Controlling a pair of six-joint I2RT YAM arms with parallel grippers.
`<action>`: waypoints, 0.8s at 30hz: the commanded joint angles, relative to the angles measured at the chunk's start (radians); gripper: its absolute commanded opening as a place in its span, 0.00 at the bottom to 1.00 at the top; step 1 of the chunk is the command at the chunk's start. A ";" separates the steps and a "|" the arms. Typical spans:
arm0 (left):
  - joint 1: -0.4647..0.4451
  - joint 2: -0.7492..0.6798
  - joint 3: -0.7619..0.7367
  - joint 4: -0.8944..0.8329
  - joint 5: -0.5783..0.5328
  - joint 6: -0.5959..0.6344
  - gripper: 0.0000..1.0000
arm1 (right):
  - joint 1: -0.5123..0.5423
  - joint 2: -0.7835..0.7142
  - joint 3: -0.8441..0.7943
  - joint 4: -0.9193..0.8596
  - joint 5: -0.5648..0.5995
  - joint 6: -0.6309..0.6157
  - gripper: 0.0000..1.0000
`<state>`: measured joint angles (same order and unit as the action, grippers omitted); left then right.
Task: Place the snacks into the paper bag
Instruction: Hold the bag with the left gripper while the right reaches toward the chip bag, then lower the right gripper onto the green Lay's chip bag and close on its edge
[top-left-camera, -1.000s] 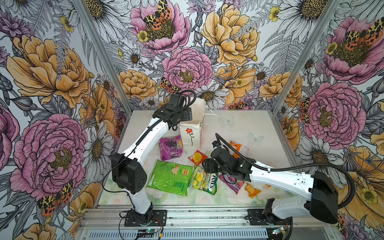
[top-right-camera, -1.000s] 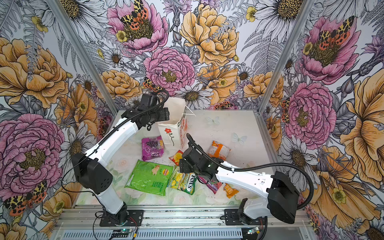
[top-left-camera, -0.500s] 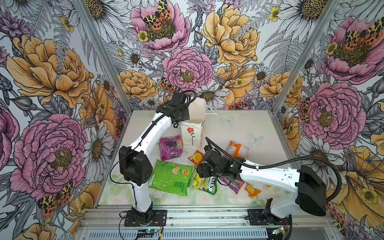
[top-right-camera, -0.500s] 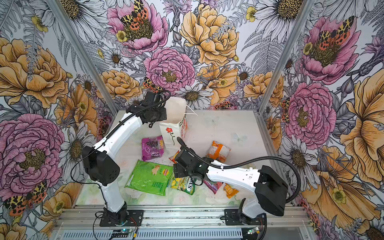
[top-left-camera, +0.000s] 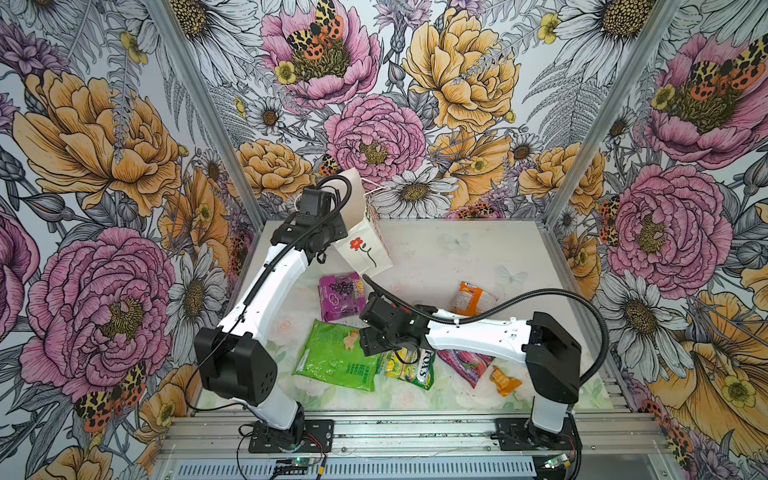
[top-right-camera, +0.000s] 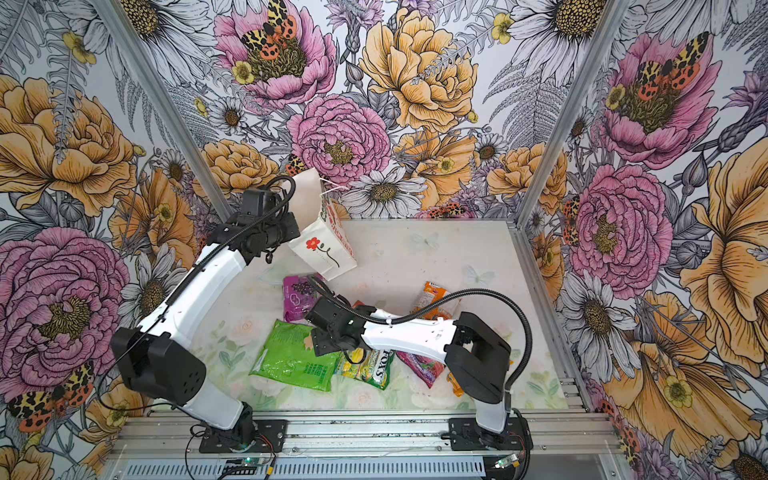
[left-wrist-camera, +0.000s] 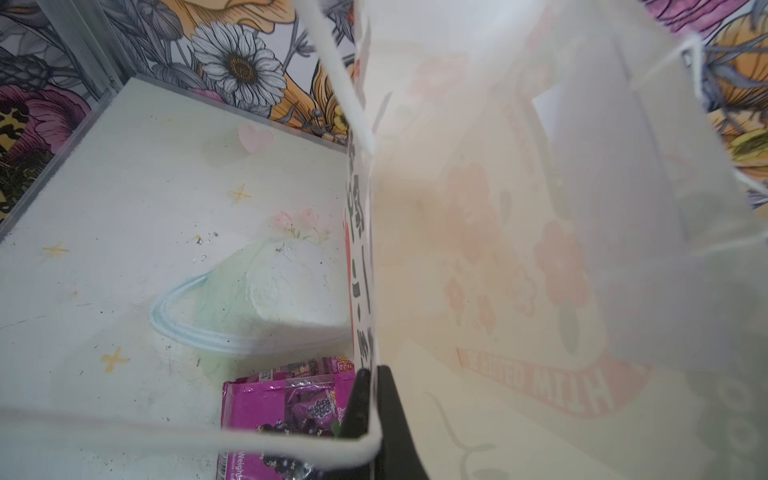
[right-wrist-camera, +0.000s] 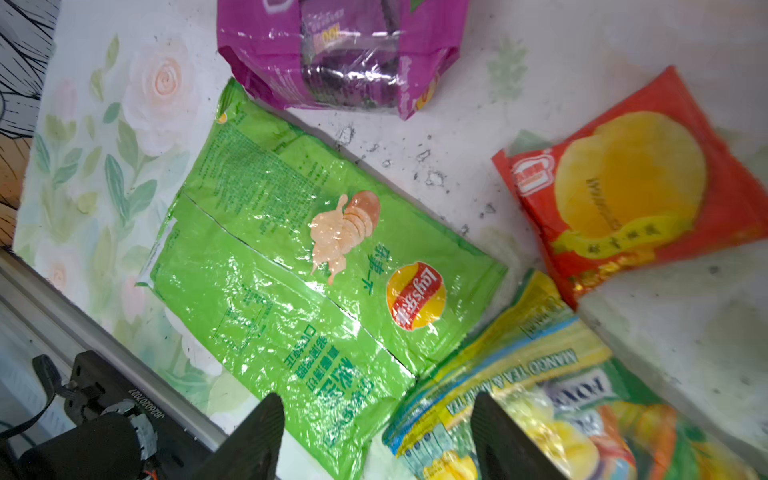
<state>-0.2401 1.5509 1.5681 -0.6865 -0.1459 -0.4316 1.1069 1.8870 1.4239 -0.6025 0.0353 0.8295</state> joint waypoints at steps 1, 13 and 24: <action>0.021 -0.065 -0.082 0.152 0.018 -0.002 0.00 | 0.007 0.076 0.066 -0.065 -0.024 0.013 0.72; 0.027 -0.063 0.014 -0.007 0.092 -0.005 0.00 | -0.060 0.070 -0.054 -0.100 0.021 0.211 0.74; 0.041 -0.145 -0.115 0.060 0.116 0.094 0.00 | -0.028 0.189 0.094 -0.103 -0.023 0.225 0.71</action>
<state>-0.2050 1.4567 1.5002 -0.6579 -0.0631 -0.3805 1.0729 2.0293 1.4910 -0.6975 0.0254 1.0260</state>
